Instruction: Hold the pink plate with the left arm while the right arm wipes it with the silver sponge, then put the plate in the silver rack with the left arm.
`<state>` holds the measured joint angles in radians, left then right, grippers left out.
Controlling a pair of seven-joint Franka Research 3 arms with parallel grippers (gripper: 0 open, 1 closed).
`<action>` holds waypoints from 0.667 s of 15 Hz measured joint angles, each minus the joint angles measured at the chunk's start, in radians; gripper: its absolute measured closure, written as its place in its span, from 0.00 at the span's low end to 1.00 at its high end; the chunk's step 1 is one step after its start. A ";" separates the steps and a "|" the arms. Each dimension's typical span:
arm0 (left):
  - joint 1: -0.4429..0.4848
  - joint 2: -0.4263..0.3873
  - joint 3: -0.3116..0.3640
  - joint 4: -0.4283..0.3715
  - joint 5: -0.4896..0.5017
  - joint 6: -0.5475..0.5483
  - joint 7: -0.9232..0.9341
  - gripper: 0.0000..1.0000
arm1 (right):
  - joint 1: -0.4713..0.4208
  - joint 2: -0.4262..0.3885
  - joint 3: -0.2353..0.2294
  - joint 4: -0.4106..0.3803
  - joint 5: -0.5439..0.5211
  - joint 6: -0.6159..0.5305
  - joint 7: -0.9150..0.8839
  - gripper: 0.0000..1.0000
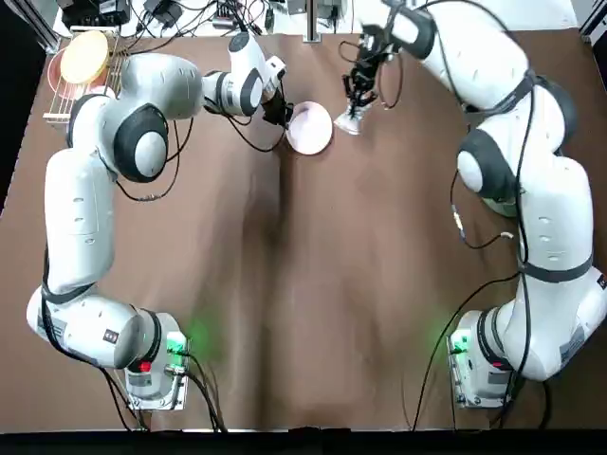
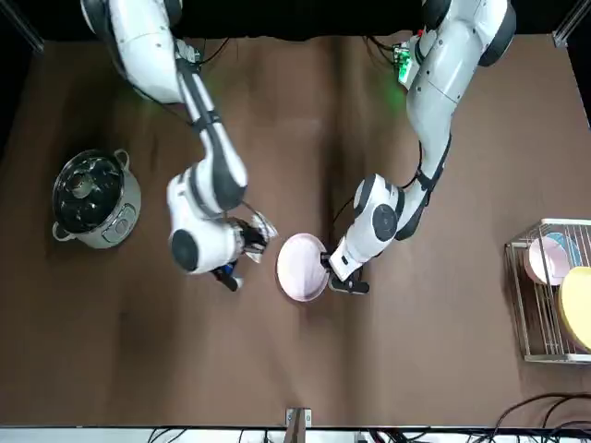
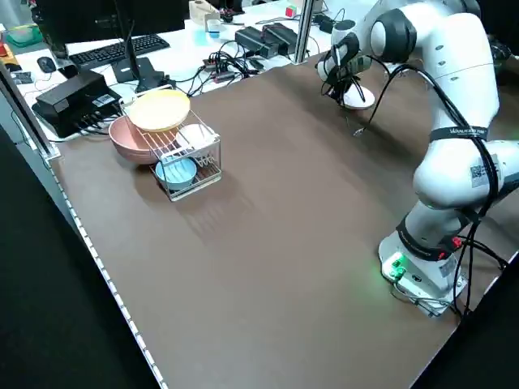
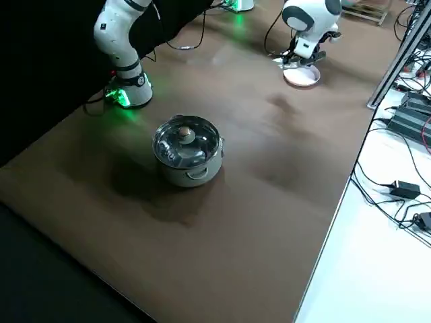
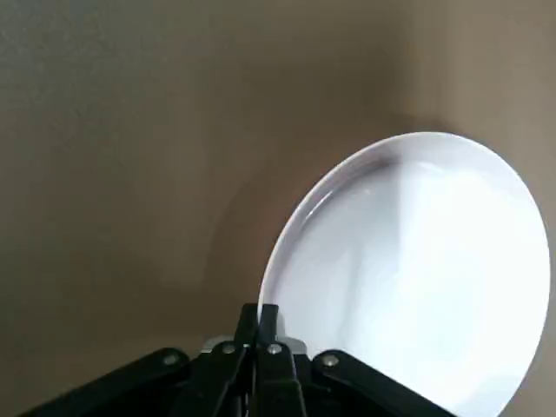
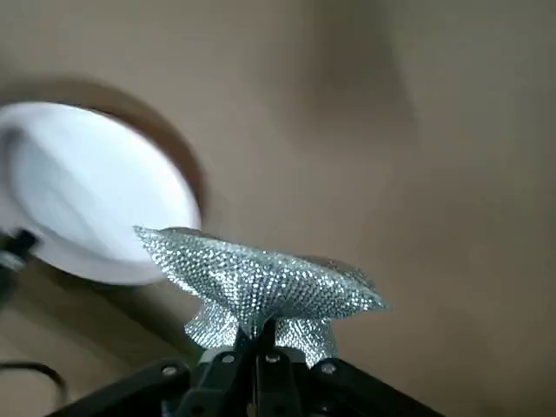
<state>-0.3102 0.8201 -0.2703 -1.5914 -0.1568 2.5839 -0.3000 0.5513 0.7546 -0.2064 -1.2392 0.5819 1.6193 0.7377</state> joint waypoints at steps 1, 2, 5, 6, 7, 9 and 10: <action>0.002 0.000 0.000 0.003 0.000 0.003 0.000 0.98 | -0.037 -0.002 -0.001 0.000 0.000 -0.070 -0.059 0.98; 0.006 -0.001 0.000 0.009 0.000 0.003 0.000 0.98 | -0.078 -0.002 -0.002 -0.001 -0.001 -0.141 -0.124 0.98; 0.026 -0.028 -0.001 0.029 0.000 -0.016 0.000 0.98 | -0.220 0.000 -0.006 -0.010 -0.038 -0.304 -0.350 0.98; 0.036 -0.044 -0.002 0.032 0.000 -0.032 0.000 0.98 | -0.264 0.002 -0.006 -0.019 -0.082 -0.321 -0.424 0.98; 0.053 -0.064 -0.010 0.034 0.000 -0.050 0.000 0.98 | -0.302 0.005 -0.005 -0.035 -0.127 -0.330 -0.503 0.98; 0.121 -0.116 -0.049 0.034 0.000 -0.097 0.004 0.98 | -0.359 0.013 -0.005 -0.085 -0.196 -0.334 -0.662 0.98; 0.173 -0.157 -0.078 0.032 0.000 -0.142 0.007 0.98 | -0.379 0.020 -0.004 -0.108 -0.226 -0.332 -0.737 0.98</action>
<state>-0.1367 0.6629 -0.3487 -1.5591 -0.1568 2.4414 -0.2933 0.1724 0.7743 -0.2106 -1.3470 0.3558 1.2877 0.0007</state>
